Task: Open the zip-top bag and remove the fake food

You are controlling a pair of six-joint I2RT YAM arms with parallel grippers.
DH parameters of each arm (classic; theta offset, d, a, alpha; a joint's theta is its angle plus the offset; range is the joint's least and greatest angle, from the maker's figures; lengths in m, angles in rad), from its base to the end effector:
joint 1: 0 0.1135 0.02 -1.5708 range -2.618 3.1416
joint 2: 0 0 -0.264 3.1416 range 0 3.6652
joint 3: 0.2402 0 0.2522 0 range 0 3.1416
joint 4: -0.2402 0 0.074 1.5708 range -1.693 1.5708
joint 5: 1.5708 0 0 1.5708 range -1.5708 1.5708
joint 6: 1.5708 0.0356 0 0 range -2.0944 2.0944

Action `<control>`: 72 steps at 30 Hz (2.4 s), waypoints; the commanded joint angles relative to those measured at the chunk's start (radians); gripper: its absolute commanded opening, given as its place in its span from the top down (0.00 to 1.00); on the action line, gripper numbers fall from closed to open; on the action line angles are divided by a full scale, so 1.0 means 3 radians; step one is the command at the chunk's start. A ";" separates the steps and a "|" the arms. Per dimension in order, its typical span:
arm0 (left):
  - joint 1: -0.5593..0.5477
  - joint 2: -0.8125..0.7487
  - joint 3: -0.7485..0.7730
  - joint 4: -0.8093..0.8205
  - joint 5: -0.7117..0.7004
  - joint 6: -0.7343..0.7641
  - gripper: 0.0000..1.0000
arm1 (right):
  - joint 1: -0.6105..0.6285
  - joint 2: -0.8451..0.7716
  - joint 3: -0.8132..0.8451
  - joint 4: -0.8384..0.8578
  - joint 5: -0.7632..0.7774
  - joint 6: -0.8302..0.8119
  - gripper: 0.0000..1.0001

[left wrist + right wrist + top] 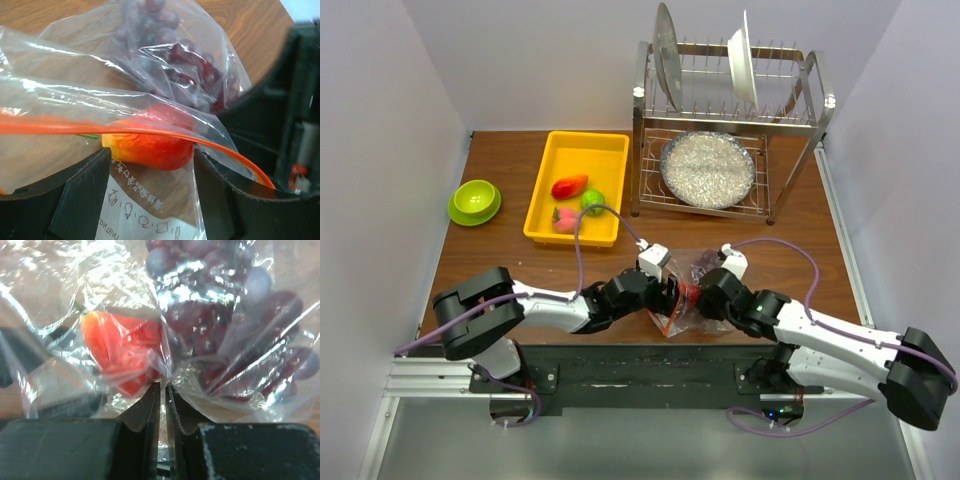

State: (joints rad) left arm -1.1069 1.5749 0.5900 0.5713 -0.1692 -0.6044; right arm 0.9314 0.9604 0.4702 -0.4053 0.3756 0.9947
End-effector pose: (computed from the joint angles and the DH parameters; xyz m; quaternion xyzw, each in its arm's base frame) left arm 0.1425 -0.2714 0.1627 0.1627 0.8195 -0.3650 0.4107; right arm 0.1179 0.1366 0.1838 0.0912 0.9245 0.1666 0.3304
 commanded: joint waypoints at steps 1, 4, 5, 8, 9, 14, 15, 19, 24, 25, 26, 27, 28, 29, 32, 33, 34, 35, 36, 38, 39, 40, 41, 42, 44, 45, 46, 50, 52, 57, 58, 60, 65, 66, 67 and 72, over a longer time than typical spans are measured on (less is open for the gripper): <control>-0.0007 0.0114 0.0094 0.0366 0.0155 0.0562 0.28 | -0.0210 0.0112 0.0110 0.0144 -0.0055 -0.0273 0.89; -0.0007 0.0206 0.0227 0.0218 0.0038 0.0604 0.28 | -0.0328 0.0178 0.0090 0.0241 -0.0249 -0.0360 0.89; -0.0002 0.0221 0.0263 0.0203 0.0022 0.0588 0.28 | -0.0338 0.0224 0.0079 0.0257 -0.0290 -0.0365 0.90; 0.0003 0.0262 0.0355 0.0039 -0.0060 0.0410 0.28 | -0.0338 0.0270 -0.0038 0.0399 -0.0449 -0.0350 0.92; 0.0003 0.0267 0.0365 0.0014 -0.0075 0.0359 0.28 | -0.0338 0.0281 -0.0069 0.0491 -0.0490 -0.0330 0.92; -0.0002 0.0298 0.0528 -0.0288 -0.0198 -0.0061 0.28 | -0.0338 0.0414 -0.0263 0.0778 -0.0745 -0.0329 0.94; 0.0003 0.0298 0.0559 -0.0395 -0.0213 -0.0086 0.28 | -0.0338 0.0439 -0.0273 0.0890 -0.0761 -0.0350 0.94; 0.0003 0.0268 0.0708 -0.0942 -0.0412 -0.0602 0.28 | -0.0333 0.0455 -0.0294 0.0983 -0.0919 -0.0345 0.96; 0.0008 0.0073 0.0723 -0.1474 -0.0540 -0.1399 0.26 | -0.0333 0.0261 -0.0309 0.0835 -0.0792 -0.0319 0.96; 0.0008 0.0017 0.0703 -0.1495 -0.0530 -0.1497 0.24 | -0.0333 0.0225 -0.0309 0.0830 -0.0792 -0.0314 0.96; 0.0013 -0.0013 0.0692 -0.1526 -0.0535 -0.1579 0.24 | -0.0333 0.0215 -0.0304 0.0824 -0.0797 -0.0314 0.96; 0.0013 -0.0034 0.0692 -0.1576 -0.0556 -0.1656 0.24 | -0.0333 0.0204 -0.0304 0.0819 -0.0797 -0.0314 0.96; 0.0013 -0.0060 0.0692 -0.1607 -0.0571 -0.1798 0.24 | -0.0333 0.0204 -0.0304 0.0819 -0.0807 -0.0309 0.97; 0.0023 -0.0065 0.0708 -0.1638 -0.0586 -0.1865 0.24 | -0.0333 0.0194 -0.0319 0.0829 -0.0817 -0.0309 0.97; 0.0033 -0.0045 0.0779 -0.1700 -0.0648 -0.1917 0.24 | -0.0338 0.0169 -0.0345 0.0865 -0.0848 -0.0289 0.98; 0.0039 -0.0024 0.0805 -0.1720 -0.0638 -0.1892 0.24 | -0.0333 0.0153 -0.0355 0.0860 -0.0848 -0.0278 0.98; 0.0049 0.0032 0.0835 -0.1730 -0.0622 -0.1871 0.24 | -0.0338 0.0138 -0.0360 0.0850 -0.0843 -0.0278 0.98; 0.0049 0.0053 0.0901 -0.1786 -0.0612 -0.1866 0.24 | -0.0333 0.0092 -0.0371 0.0840 -0.0818 -0.0278 0.98; 0.0049 0.0073 0.0922 -0.1792 -0.0612 -0.1876 0.23 | -0.0333 0.0077 -0.0371 0.0809 -0.0812 -0.0273 0.98; 0.0049 0.0109 0.0923 -0.1782 -0.0582 -0.1963 0.23 | -0.0333 0.0066 -0.0371 0.0789 -0.0802 -0.0273 0.98; 0.0049 0.0114 0.0928 -0.1776 -0.0561 -0.2029 0.23 | -0.0328 0.0061 -0.0371 0.0794 -0.0802 -0.0263 0.98; 0.0049 0.0134 0.0928 -0.1766 -0.0551 -0.2055 0.22 | -0.0333 0.0066 -0.0371 0.0799 -0.0807 -0.0263 0.98; 0.0049 0.0135 0.0933 -0.1761 -0.0541 -0.2086 0.22 | -0.0328 0.0066 -0.0386 0.0814 -0.0817 -0.0258 0.98; 0.0049 0.0140 0.0943 -0.1746 -0.0535 -0.2142 0.22 | -0.0328 0.0071 -0.0396 0.0839 -0.0827 -0.0248 0.98; 0.0049 0.0165 0.0963 -0.1725 -0.0515 -0.2173 0.22 | -0.0328 0.0081 -0.0422 0.0865 -0.0828 -0.0238 0.99; 0.0049 0.0185 0.0984 -0.1740 -0.0515 -0.2188 0.23 | -0.0328 0.0082 -0.0427 0.0865 -0.0833 -0.0232 0.98; 0.0049 0.0226 0.1050 -0.1786 -0.0530 -0.2203 0.26 | -0.0328 0.0071 -0.0437 0.0865 -0.0838 -0.0232 0.99; 0.0044 0.0324 0.1101 -0.1894 -0.0571 -0.2265 0.32 | -0.0328 0.0010 -0.0442 0.0840 -0.0822 -0.0217 0.99; 0.0044 0.0390 0.1172 -0.2036 -0.0581 -0.2331 0.35 | -0.0323 0.0000 -0.0437 0.0830 -0.0822 -0.0217 0.99; 0.0018 0.0503 0.1250 -0.2165 -0.0602 -0.2311 0.36 | -0.0328 -0.0010 -0.0447 0.0819 -0.0817 -0.0217 0.99; 0.0018 0.0523 0.1270 -0.2185 -0.0607 -0.2306 0.36 | -0.0328 -0.0005 -0.0442 0.0814 -0.0817 -0.0217 0.98; 0.0013 0.0549 0.1275 -0.2221 -0.0632 -0.2270 0.34 | -0.0328 0.0005 -0.0442 0.0829 -0.0817 -0.0212 0.98; -0.0002 0.0697 0.1408 -0.2461 -0.0750 -0.2097 0.30 | -0.0328 0.0005 -0.0376 0.0692 -0.0680 -0.0227 0.98; -0.0002 0.0702 0.1418 -0.2482 -0.0781 -0.2030 0.29 | -0.0323 -0.0036 -0.0366 0.0590 -0.0644 -0.0232 0.98; -0.0007 0.0707 0.1398 -0.2492 -0.0796 -0.2010 0.28 | -0.0328 -0.0072 -0.0361 0.0559 -0.0613 -0.0232 0.98; -0.0007 0.0636 0.1260 -0.2467 -0.0873 -0.1938 0.37 | -0.0328 -0.0215 -0.0320 0.0344 -0.0516 -0.0227 0.98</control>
State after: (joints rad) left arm -1.1030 1.7744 0.9932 -0.1204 -0.3717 -1.2358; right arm 0.8303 0.9314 0.3416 -0.2375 0.1669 0.9226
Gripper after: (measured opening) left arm 0.681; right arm 0.023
